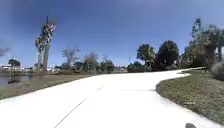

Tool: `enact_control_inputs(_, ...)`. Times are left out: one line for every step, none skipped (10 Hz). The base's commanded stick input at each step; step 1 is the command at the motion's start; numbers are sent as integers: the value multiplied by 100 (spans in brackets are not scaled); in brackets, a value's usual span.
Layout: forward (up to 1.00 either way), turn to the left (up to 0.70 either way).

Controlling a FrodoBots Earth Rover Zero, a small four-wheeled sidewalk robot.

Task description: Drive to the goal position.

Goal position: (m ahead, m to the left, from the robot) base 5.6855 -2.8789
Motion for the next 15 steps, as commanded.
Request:
enact_control_inputs(70, 0)
enact_control_inputs(70, 0)
enact_control_inputs(70, 0)
enact_control_inputs(70, 0)
enact_control_inputs(70, 0)
enact_control_inputs(70, -5)
enact_control_inputs(70, -28)
enact_control_inputs(70, -35)
enact_control_inputs(70, -35)
enact_control_inputs(70, -35)
enact_control_inputs(70, -35)
enact_control_inputs(70, -25)
enact_control_inputs(70, -16)
enact_control_inputs(70, -4)
enact_control_inputs(70, 0)
